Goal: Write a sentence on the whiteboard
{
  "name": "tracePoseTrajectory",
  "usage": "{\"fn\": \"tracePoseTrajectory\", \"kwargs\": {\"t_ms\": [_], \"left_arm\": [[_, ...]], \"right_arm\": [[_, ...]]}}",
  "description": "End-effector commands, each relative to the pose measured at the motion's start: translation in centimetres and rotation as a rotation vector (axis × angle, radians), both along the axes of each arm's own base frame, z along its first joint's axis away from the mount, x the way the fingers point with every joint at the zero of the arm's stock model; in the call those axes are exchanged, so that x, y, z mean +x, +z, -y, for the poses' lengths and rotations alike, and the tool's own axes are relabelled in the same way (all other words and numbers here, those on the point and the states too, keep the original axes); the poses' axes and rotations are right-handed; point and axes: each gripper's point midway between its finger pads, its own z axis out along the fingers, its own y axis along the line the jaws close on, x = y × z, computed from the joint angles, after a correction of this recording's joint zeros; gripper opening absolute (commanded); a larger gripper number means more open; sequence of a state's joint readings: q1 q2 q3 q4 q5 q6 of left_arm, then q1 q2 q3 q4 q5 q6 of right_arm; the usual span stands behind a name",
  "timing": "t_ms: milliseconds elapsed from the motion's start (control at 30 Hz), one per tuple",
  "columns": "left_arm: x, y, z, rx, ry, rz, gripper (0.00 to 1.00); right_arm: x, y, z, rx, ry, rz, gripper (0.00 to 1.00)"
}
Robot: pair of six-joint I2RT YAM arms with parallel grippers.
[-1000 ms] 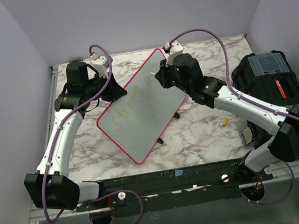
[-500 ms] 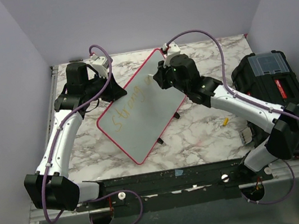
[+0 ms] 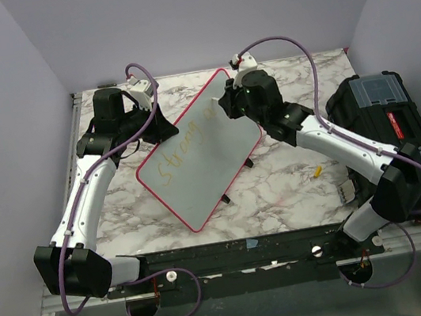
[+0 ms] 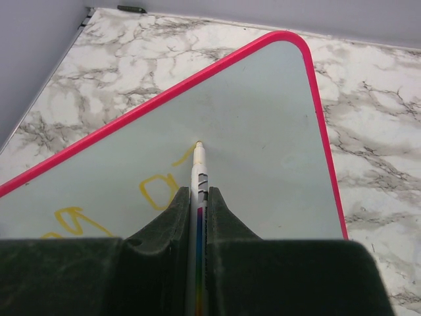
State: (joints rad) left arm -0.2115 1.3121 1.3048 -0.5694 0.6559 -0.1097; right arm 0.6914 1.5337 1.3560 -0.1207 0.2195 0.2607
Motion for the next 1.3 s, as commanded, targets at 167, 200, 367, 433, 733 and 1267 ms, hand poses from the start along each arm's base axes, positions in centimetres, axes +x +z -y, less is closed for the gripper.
{"fn": "tracePoseTrajectory", "kwargs": {"t_ms": [167,200,367,433,733,1267], "left_arm": [[-0.8,0.3,0.3,0.015,-0.045,0.048,0.00],[-0.9,0.3,0.3,0.015,-0.045,0.046,0.00],[-0.8,0.4,0.3,0.015,-0.045,0.048,0.00],[-0.8,0.4,0.3,0.015,-0.045,0.049,0.00],[-0.9,0.4,0.3,0.015,-0.045,0.052,0.00],[-1.0,0.6,0.3,0.012,-0.047,0.057,0.00]], "right_arm": [[0.5,1.5,0.4,0.008,-0.010,0.031,0.00],[0.3,1.8,0.5,0.009,-0.012,0.034,0.01],[-0.5,3.1,1.3,0.025,-0.017,0.052,0.01],[-0.8,3.6,1.4,0.035,-0.014,0.060,0.01],[-0.9,4.5,0.5,0.065,0.025,0.059,0.01],[0.2,2.6,-1.5,0.063,0.066,0.011,0.01]]}}
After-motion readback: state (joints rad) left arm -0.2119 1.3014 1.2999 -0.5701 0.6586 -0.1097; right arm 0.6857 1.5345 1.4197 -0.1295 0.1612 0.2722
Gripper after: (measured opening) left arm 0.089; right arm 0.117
